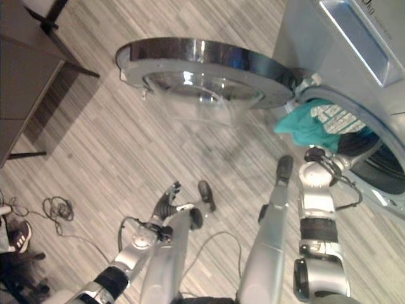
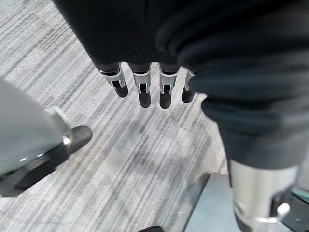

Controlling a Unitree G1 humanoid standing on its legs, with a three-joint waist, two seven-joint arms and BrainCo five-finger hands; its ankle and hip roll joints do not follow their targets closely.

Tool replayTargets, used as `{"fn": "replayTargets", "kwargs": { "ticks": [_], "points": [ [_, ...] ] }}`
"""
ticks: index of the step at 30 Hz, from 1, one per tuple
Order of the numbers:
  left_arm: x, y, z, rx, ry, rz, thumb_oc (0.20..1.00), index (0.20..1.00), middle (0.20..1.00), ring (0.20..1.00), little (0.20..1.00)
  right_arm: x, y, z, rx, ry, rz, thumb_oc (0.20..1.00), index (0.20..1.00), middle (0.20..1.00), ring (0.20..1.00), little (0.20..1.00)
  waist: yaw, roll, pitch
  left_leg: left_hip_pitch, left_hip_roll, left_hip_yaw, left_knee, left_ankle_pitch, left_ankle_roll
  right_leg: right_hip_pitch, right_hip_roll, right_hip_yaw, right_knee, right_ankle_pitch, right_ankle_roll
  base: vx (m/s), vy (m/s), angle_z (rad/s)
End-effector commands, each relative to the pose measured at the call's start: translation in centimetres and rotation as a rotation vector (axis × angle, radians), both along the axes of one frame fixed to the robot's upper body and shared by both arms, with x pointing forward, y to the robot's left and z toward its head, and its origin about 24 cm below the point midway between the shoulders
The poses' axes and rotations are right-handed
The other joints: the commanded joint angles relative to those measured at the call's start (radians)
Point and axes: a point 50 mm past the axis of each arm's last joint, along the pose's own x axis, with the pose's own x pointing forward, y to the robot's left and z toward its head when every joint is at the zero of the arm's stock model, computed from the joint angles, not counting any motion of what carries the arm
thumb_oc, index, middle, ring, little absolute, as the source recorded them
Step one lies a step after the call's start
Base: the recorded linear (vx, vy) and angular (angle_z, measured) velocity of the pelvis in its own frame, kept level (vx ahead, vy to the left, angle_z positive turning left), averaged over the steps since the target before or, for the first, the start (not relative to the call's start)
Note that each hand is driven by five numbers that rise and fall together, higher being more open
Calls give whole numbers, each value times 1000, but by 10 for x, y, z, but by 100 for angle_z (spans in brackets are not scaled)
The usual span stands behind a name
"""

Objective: Grab the laundry basket,head to the washer,open it,put in the laundry and shut it.

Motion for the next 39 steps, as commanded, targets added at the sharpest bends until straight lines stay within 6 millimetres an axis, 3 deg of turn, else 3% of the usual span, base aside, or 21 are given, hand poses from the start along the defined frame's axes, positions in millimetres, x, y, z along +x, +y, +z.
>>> {"fn": "replayTargets", "kwargs": {
  "ticks": [1,7,11,15,16,18,20,22,23,26,28,29,30,31,33,37,38,39],
  "points": [
    [-13,11,1,-32,-19,38,1000,1000,1000,1000,1000,-27,-31,29,-96,-121,-196,200,200,200,200,200,-22,65,-3,22,54,-66,-35,-44,-58,-104,-46,-21,163,-122,17,21,-80,-3],
    [-11,9,9,-41,-59,24,1000,1000,1000,1000,1000,-15,-39,53,-145,-115,-283,200,200,200,200,200,4,81,-3,-48,83,-97,49,-89,-73,-197,-12,-2,293,-207,15,66,-114,-11],
    [-9,9,16,-26,-91,-8,1000,1000,1000,1000,1000,-8,-53,82,-179,-116,-334,200,200,200,200,200,18,88,-3,-78,96,-113,63,-83,-83,-237,3,-8,340,-233,5,19,-159,-5],
    [-7,4,22,-18,-113,-59,1000,1000,1000,1000,1000,-2,-62,131,-241,-157,-334,200,200,200,200,200,36,99,-3,-105,108,-127,49,-55,-97,-270,12,-25,366,-245,-12,-2,-177,9],
    [-7,4,23,-10,-115,-74,1000,1000,1000,1000,1000,0,-62,156,-284,-169,-327,200,200,200,200,200,46,104,-3,-105,107,-133,26,-40,-104,-277,16,-30,369,-250,-14,79,-118,16],
    [-6,4,23,-13,-118,-72,1000,1000,1000,1000,1000,1,-62,158,-287,-172,-325,200,200,200,200,200,45,109,-3,-95,108,-139,22,-51,-108,-270,18,-26,374,-265,-7,66,-52,13],
    [-6,7,23,-1,-114,-77,1000,1000,1000,1000,1000,-4,-68,185,-293,-205,-326,200,200,200,200,200,57,108,-3,-100,105,-140,-9,-21,-112,-280,17,-34,368,-252,-17,-10,-94,9],
    [-6,11,25,20,-112,-89,1000,1000,1000,1000,1000,-13,-76,222,-344,-206,-355,200,200,200,200,200,78,108,-4,-79,104,-147,-50,-13,-126,-276,18,-38,379,-274,-10,58,-159,19],
    [-7,17,24,28,-96,-76,1000,1000,1000,1000,1000,-26,-91,249,-353,-138,-409,200,200,200,200,200,86,106,-9,-92,113,-152,-87,12,-140,-299,24,-55,400,-287,-18,47,-225,16],
    [-9,20,23,15,-85,-57,1000,1000,1000,1000,1000,-28,-101,251,-330,-63,-425,200,200,200,200,200,84,103,-16,-117,117,-156,-96,21,-145,-325,25,-64,413,-293,-23,14,-112,20],
    [-11,20,23,23,-76,-65,1000,1000,1000,1000,1000,-21,-105,243,-338,48,-409,200,200,200,200,200,78,89,-18,-131,123,-159,-100,30,-147,-335,28,-76,423,-295,-30,-3,-68,20],
    [-10,20,23,18,-76,-61,1000,1000,1000,1000,1000,-17,-103,239,-336,57,-383,498,498,498,498,498,75,86,-17,-130,124,-158,-102,31,-148,-332,30,-79,421,-294,-31,-8,-37,6],
    [-10,21,23,14,-75,-55,1000,1000,1000,1000,1000,-13,-101,236,-333,62,-358,890,890,890,890,890,71,82,-15,-128,124,-158,-107,32,-147,-330,33,-82,419,-293,-32,-10,-12,4],
    [-9,22,23,13,-75,-50,1000,1000,1000,1000,1000,-9,-98,233,-330,56,-329,1000,1000,1000,1000,1000,67,77,-13,-125,124,-159,-113,33,-147,-326,36,-84,415,-291,-33,0,0,0],
    [-7,25,24,10,-77,-32,1000,1000,1000,1000,1000,5,-90,214,-279,21,-240,1000,1000,1000,1000,1000,60,62,-5,-102,119,-163,-134,40,-142,-301,39,-92,395,-283,-32,-21,6,-8],
    [-7,25,24,11,-77,-33,1000,1000,1000,1000,1000,5,-90,214,-278,21,-240,1000,1000,1000,1000,1000,60,62,-5,-102,119,-162,-134,40,-142,-301,39,-92,395,-283,-32,-24,22,-1],
    [-5,27,22,5,-75,-7,1000,1000,1000,1000,1000,19,-61,191,-326,-78,-134,1000,1000,1000,1000,1000,47,53,-3,-41,98,-159,-208,84,-130,-239,31,-107,313,-233,-39,-90,107,2],
    [-4,28,23,8,-81,-8,1000,1000,1000,1000,1000,20,-54,187,-355,-89,-130,1000,1000,1000,1000,1000,47,52,-3,-19,93,-159,-230,90,-129,-220,29,-111,293,-224,-35,-98,131,1]
  ]
}}
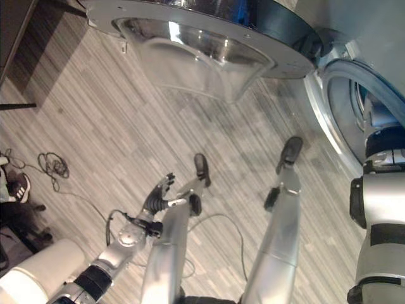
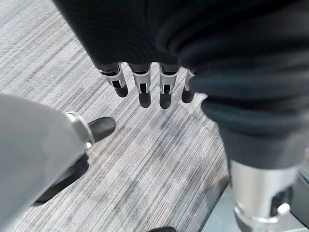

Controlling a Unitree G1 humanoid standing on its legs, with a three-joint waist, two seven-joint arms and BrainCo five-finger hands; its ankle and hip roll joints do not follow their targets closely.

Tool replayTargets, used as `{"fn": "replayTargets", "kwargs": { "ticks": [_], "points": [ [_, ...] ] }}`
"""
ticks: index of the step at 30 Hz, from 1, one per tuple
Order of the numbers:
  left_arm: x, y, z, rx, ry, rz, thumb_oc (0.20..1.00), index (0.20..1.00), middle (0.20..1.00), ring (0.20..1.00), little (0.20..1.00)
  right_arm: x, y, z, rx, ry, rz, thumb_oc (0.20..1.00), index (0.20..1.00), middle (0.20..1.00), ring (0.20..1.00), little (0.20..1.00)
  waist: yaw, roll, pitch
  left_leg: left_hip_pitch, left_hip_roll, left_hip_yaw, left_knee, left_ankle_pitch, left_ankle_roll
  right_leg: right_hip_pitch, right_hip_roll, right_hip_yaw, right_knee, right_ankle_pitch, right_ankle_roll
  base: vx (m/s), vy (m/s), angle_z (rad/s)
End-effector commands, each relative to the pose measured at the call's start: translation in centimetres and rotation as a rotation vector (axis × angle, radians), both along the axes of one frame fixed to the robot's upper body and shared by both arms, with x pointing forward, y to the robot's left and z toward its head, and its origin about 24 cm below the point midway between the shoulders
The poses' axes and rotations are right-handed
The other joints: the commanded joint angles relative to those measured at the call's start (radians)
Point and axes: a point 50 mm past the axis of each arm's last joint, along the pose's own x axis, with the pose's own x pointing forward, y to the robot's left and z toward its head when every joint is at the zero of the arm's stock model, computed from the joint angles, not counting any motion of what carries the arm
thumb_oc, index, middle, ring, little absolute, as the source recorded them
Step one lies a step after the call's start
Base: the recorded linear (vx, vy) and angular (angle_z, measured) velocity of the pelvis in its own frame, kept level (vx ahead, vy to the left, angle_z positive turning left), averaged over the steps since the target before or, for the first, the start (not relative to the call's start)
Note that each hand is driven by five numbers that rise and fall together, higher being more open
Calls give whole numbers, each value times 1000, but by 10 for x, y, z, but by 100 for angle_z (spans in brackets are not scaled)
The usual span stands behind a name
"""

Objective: Grab the laundry basket,head to the washer,open it,put in the laundry and shut it.

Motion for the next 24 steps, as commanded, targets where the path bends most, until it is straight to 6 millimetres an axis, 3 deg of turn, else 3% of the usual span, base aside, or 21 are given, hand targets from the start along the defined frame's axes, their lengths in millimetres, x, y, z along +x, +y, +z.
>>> {"fn": "replayTargets", "kwargs": {
  "ticks": [1,5,9,10,12,13,14,15,16,17,18,20,21,22,24],
  "points": [
    [-6,5,-5,-3,9,14,1000,1000,1000,1000,1000,-20,20,31,-218,-250,33,1000,1000,1000,1000,1000,-31,40,5,172,56,-67,-141,-25,-40,83,5,-37,30,-110,46,-18,59,0],
    [0,0,1,-9,-30,6,1000,1000,1000,1000,1000,-20,40,9,-237,-305,54,1000,1000,1000,1000,1000,-29,43,5,241,38,-63,-222,8,-45,156,-1,-55,-53,-75,60,-12,59,1],
    [2,-5,3,-19,-46,4,1000,1000,1000,1000,1000,-16,62,-35,-238,-258,137,1000,1000,1000,1000,1000,-31,43,5,299,19,-64,-288,39,-45,227,-5,-70,-137,-37,71,-10,55,3],
    [2,-4,2,-17,-44,3,1000,1000,1000,1000,1000,-17,62,-37,-236,-256,137,1000,1000,1000,1000,1000,-31,43,5,303,19,-65,-292,41,-45,234,-4,-73,-143,-35,72,-14,65,-4],
    [3,-8,2,-15,-54,2,1000,1000,1000,1000,1000,-14,87,-75,-236,-186,236,1000,1000,1000,1000,1000,-39,36,5,335,9,-58,-329,58,-45,276,-9,-78,-200,-3,81,-15,76,-2],
    [3,-7,2,-14,-52,2,1000,1000,1000,1000,1000,-14,87,-76,-235,-184,236,1000,1000,1000,1000,1000,-39,35,5,340,9,-58,-332,59,-45,282,-9,-80,-206,0,81,-19,72,1],
    [4,-8,0,-11,-44,10,1000,1000,1000,1000,1000,-12,109,-106,-195,-117,360,1000,1000,1000,1000,1000,-46,26,5,356,6,-51,-346,65,-45,315,-14,-83,-246,24,85,-14,47,2],
    [3,-8,-1,-10,-42,11,1000,1000,1000,1000,1000,-12,109,-107,-194,-115,361,1000,1000,1000,1000,1000,-47,26,5,359,6,-52,-348,66,-44,320,-14,-84,-250,26,86,-31,88,-2],
    [3,-8,-3,-13,-33,22,1000,1000,1000,1000,1000,-12,125,-141,-125,-24,461,1000,1000,1000,1000,1000,-54,15,5,370,2,-51,-345,65,-44,350,-20,-88,-283,46,88,-18,45,-5],
    [3,-8,-3,-13,-33,22,1000,1000,1000,1000,1000,-12,125,-141,-125,-24,461,1000,1000,1000,1000,1000,-54,15,5,371,2,-51,-345,65,-44,350,-20,-88,-283,46,88,-32,86,-5],
    [3,-7,-4,-1,-30,32,1000,1000,1000,1000,1000,-13,140,-176,-54,90,547,1000,1000,1000,1000,1000,-61,3,5,380,0,-48,-331,59,-43,382,-27,-95,-309,63,92,-18,67,-2],
    [4,-6,-9,12,-14,51,1000,1000,1000,1000,1000,-18,157,-213,22,206,642,1000,1000,1000,1000,1000,-71,-12,5,392,1,-48,-321,52,-45,417,-30,-103,-340,77,95,-13,58,6],
    [4,-6,-9,12,-14,51,1000,1000,1000,1000,1000,-18,157,-213,22,206,642,1000,1000,1000,1000,1000,-71,-12,5,392,1,-48,-321,52,-45,417,-30,-103,-340,77,95,-4,32,15],
    [3,-3,-13,31,-2,71,1000,1000,1000,1000,1000,-28,172,-242,100,289,727,1000,1000,1000,1000,1000,-76,-26,-4,407,2,-49,-312,44,-45,454,-33,-109,-362,88,97,3,29,13],
    [2,-1,-16,46,7,87,1000,1000,1000,1000,1000,-42,185,-267,136,376,818,1000,1000,1000,1000,1000,-84,-47,-14,429,7,-52,-304,36,-45,495,-33,-117,-382,93,98,15,29,7]
  ]
}}
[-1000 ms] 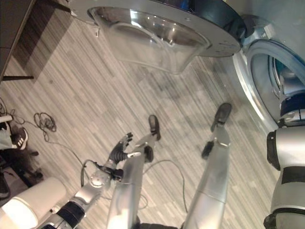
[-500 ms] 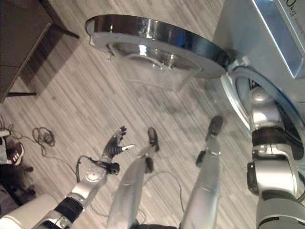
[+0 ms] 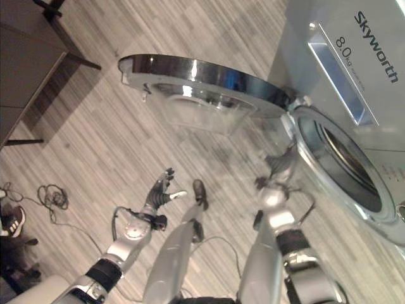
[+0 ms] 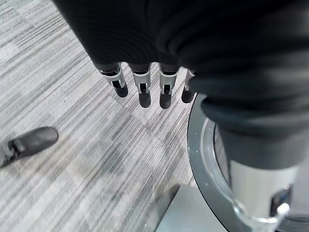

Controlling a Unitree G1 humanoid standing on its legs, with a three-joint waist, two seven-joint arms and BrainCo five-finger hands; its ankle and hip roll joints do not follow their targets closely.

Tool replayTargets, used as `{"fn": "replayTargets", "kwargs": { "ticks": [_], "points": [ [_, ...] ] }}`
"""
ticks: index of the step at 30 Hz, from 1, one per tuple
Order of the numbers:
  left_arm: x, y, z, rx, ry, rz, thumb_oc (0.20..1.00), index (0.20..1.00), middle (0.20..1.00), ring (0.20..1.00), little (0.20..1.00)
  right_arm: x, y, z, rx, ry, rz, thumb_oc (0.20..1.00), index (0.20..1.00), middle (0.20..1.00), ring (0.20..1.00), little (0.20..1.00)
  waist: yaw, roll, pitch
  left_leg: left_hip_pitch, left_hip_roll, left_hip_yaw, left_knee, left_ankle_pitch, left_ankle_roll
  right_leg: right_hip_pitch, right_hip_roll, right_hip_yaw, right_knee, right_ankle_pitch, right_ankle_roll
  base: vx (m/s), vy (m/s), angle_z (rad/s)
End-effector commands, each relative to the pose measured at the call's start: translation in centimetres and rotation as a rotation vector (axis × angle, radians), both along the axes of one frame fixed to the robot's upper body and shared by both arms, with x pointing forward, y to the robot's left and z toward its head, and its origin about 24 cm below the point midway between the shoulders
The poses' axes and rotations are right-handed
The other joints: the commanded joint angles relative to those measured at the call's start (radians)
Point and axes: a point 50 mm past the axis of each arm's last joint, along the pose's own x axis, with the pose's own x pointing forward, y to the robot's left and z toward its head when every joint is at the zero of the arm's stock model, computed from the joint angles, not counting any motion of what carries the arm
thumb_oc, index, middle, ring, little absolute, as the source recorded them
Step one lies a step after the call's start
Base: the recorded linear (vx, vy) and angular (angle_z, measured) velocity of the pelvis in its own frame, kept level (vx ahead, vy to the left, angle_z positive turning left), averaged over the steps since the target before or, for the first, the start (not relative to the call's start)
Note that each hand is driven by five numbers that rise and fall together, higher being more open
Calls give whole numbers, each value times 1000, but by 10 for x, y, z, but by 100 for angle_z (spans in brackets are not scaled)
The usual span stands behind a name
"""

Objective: Grab the laundry basket,head to the washer,open it,put in the laundry and shut it.

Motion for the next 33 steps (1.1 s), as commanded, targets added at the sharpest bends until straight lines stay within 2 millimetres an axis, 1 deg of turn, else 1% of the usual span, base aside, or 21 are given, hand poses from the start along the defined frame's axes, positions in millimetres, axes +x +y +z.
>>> {"fn": "replayTargets", "kwargs": {
  "ticks": [1,4,5,6,7,8,12,17,18,19,21,24,25,26,27,28,29,30,31,32,33],
  "points": [
    [-13,6,-13,61,16,16,1000,1000,1000,1000,1000,-18,11,-22,62,68,141,1000,1000,1000,1000,1000,-15,-44,-26,2,50,-29,85,-99,-47,16,-49,2,19,-47,69,30,19,-1],
    [-17,14,-19,76,35,51,1000,1000,1000,1000,1000,-41,15,-48,72,171,227,1000,1000,1000,1000,1000,-26,-78,-44,54,62,-27,103,-124,-43,89,-43,-3,-9,-41,70,52,19,-3],
    [-19,17,-22,86,45,59,1000,1000,1000,1000,1000,-49,12,-56,71,208,240,1000,1000,1000,1000,1000,-29,-90,-53,77,68,-26,108,-133,-43,111,-41,-5,-17,-40,71,113,68,-10],
    [-23,25,-27,100,67,78,1000,1000,1000,1000,1000,-62,3,-68,78,260,235,1000,1000,1000,1000,1000,-34,-111,-75,123,82,-17,115,-150,-43,161,-35,-7,-30,-42,73,92,51,-14],
    [-23,25,-27,100,67,78,1000,1000,1000,1000,1000,-62,3,-68,78,261,235,1000,1000,1000,1000,1000,-34,-111,-74,125,82,-17,115,-150,-43,163,-35,-7,-30,-42,73,92,52,-16],
    [-26,29,-29,104,77,88,1000,1000,1000,1000,1000,-69,-5,-72,73,282,226,1000,1000,1000,1000,1000,-37,-121,-87,152,90,-12,119,-159,-44,188,-31,-7,-33,-46,74,73,32,-14],
    [-41,46,-42,103,142,132,1000,1000,1000,1000,1000,-93,-43,-76,50,309,137,1000,1000,1000,1000,1000,-56,-156,-146,256,119,10,132,-191,-38,283,-16,-3,-31,-70,77,119,46,-21],
    [-63,61,-59,105,239,163,1000,1000,1000,1000,1000,-125,-101,-71,49,293,-103,1000,1000,1000,1000,1000,-81,-162,-234,396,141,45,85,-205,-35,379,9,10,-23,-97,85,121,63,-23],
    [-63,61,-59,105,239,163,1000,1000,1000,1000,1000,-125,-101,-71,50,294,-103,1000,1000,1000,1000,1000,-81,-164,-236,395,138,45,81,-201,-34,377,7,11,-25,-95,85,116,40,-15],
    [-72,66,-66,99,283,175,1000,1000,1000,1000,1000,-139,-124,-65,42,274,-222,1000,1000,1000,1000,1000,-91,-164,-269,442,145,55,59,-205,-33,408,16,15,-26,-105,91,100,28,-3],
    [-79,71,-72,103,319,188,1000,1000,1000,1000,1000,-153,-145,-57,19,247,-342,1000,1000,1000,1000,1000,-100,-166,-303,486,146,65,30,-205,-32,435,23,18,-30,-109,95,124,29,-9],
    [-89,76,-79,96,362,208,1000,1000,1000,1000,1000,-171,-171,-33,-73,168,-490,1000,1000,1000,1000,1000,-106,-169,-347,539,145,83,-18,-199,-30,464,32,21,-46,-108,99,97,18,-18],
    [-90,77,-82,101,378,213,1000,1000,1000,1000,1000,-176,-184,-8,-180,80,-558,1000,1000,1000,1000,1000,-110,-171,-375,563,145,89,-41,-196,-31,480,36,22,-56,-107,102,108,9,-23],
    [-90,76,-84,104,389,213,1000,1000,1000,1000,1000,-178,-188,7,-238,20,-593,1000,1000,1000,1000,1000,-112,-170,-383,581,148,94,-57,-193,-33,494,41,22,-63,-109,104,123,-2,-19],
    [-90,74,-86,101,407,212,1000,1000,1000,1000,1000,-184,-195,32,-297,-86,-673,1000,1000,1000,1000,1000,-116,-171,-404,600,152,97,-76,-190,-35,510,47,19,-71,-112,105,90,-11,-5],
    [-91,74,-89,110,424,209,1000,1000,1000,1000,1000,-185,-195,44,-321,-143,-692,1000,1000,1000,1000,1000,-119,-173,-416,606,152,100,-83,-189,-36,515,47,19,-74,-112,106,70,-12,-4],
    [-91,73,-89,110,424,206,1000,1000,1000,1000,1000,-186,-195,45,-323,-142,-695,1000,1000,1000,1000,1000,-117,-172,-416,609,153,100,-87,-188,-36,516,48,19,-75,-112,106,93,-19,-3],
    [-93,66,-97,147,468,158,1000,1000,1000,1000,1000,-188,-189,99,-476,-380,-748,1000,1000,1000,1000,1000,-122,-173,-446,629,159,104,-99,-190,-38,536,54,18,-81,-117,106,88,-21,-3],
    [-90,63,-96,156,463,137,1000,1000,1000,1000,1000,-188,-184,115,-519,-461,-763,1000,1000,1000,1000,1000,-120,-171,-450,634,160,103,-103,-191,-37,538,57,19,-84,-118,106,122,-31,3],
    [-88,56,-95,184,447,88,1000,1000,1000,1000,1000,-185,-172,150,-638,-628,-786,1000,1000,1000,1000,1000,-113,-171,-462,641,161,105,-106,-197,-35,539,64,24,-87,-120,106,58,-22,4],
    [-89,55,-96,189,452,79,1000,1000,1000,1000,1000,-182,-168,159,-661,-667,-779,1000,1000,1000,1000,1000,-110,-175,-463,642,163,108,-105,-196,-36,538,65,25,-86,-120,106,55,-36,2]
  ]
}}
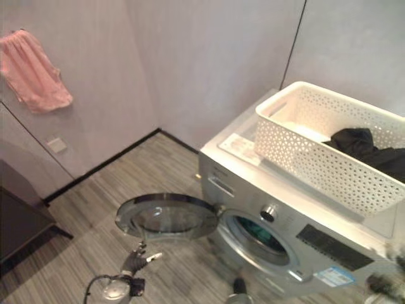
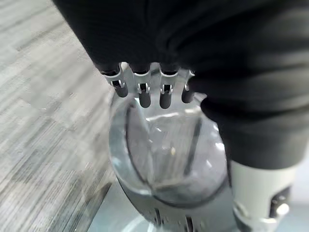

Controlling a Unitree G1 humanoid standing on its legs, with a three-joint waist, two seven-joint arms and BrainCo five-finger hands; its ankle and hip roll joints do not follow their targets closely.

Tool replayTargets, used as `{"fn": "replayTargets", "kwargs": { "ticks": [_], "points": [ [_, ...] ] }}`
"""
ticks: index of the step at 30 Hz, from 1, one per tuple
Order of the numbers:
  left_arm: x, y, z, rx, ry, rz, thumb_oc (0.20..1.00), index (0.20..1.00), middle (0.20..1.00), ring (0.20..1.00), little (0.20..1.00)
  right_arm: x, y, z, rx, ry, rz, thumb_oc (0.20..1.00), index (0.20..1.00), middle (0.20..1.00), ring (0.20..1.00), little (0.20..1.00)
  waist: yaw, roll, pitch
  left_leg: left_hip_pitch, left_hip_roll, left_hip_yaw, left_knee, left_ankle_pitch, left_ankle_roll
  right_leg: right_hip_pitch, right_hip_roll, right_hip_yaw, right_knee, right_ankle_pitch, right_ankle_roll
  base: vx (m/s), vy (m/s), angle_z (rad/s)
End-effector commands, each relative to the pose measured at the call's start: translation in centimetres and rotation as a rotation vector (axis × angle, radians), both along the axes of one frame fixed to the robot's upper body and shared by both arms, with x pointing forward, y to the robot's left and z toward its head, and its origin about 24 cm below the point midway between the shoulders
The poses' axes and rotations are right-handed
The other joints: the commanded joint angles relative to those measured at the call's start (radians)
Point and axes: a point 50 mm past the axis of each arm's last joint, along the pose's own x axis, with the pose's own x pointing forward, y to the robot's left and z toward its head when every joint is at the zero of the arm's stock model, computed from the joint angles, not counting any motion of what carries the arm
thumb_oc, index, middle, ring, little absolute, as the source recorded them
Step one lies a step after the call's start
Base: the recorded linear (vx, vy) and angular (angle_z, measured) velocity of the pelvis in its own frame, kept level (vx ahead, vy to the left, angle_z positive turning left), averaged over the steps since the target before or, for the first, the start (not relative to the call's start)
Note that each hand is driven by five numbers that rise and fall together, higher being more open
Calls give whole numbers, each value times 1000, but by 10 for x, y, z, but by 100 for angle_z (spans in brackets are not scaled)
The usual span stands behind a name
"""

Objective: Grab the laundry basket,head to the washer,open it,put in the laundry and shut it.

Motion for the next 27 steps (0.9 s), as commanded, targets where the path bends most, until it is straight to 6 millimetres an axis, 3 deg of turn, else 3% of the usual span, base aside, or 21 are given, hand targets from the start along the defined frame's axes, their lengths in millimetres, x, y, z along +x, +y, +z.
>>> {"fn": "replayTargets", "kwargs": {
  "ticks": [1,7,9,13,19,24,27],
  "points": [
    [38,15,24,100,-138,-104,1000,1000,1000,1000,1000,24,-10,27,-184,-100,-100,1000,1000,1000,1000,1000,51,-29,92,5,51,-2,61,-94,22,-42,-72,0,86,-40,75,31,-44,-1],
    [29,22,15,129,-78,-142,1000,1000,1000,1000,1000,7,-14,98,-470,-168,-253,1000,1000,1000,1000,1000,73,-43,90,-2,61,-11,59,-89,11,-28,-62,-11,66,-40,74,32,-41,2],
    [28,25,14,134,-62,-137,1000,1000,1000,1000,1000,10,-19,108,-491,-102,-232,1000,1000,1000,1000,1000,78,-50,89,-5,65,-17,54,-84,6,-23,-59,-18,61,-43,70,28,-53,15],
    [28,31,12,129,-40,-128,1000,1000,1000,1000,1000,28,-44,109,-384,133,-95,1000,1000,1000,1000,1000,74,-68,93,-7,69,-12,49,-75,0,-20,-53,-19,51,-37,65,13,-23,7],
    [24,39,13,90,-16,-133,1000,1000,1000,1000,1000,24,-82,113,-243,517,20,1000,1000,1000,1000,1000,61,-89,99,-8,72,0,38,-58,-15,-21,-49,-18,40,-31,61,4,-5,1],
    [19,38,11,55,-1,-148,1000,1000,1000,1000,1000,33,-91,120,-157,725,179,1000,1000,1000,1000,1000,52,-97,97,-5,75,15,33,-45,-25,-26,-46,-8,35,-27,59,12,5,-11],
    [14,43,9,31,13,-132,1000,1000,1000,1000,1000,31,-95,138,-154,894,187,1000,1000,1000,1000,1000,33,-110,91,-5,80,28,22,-30,-38,-30,-41,-4,39,-35,57,28,11,-5]
  ]
}}
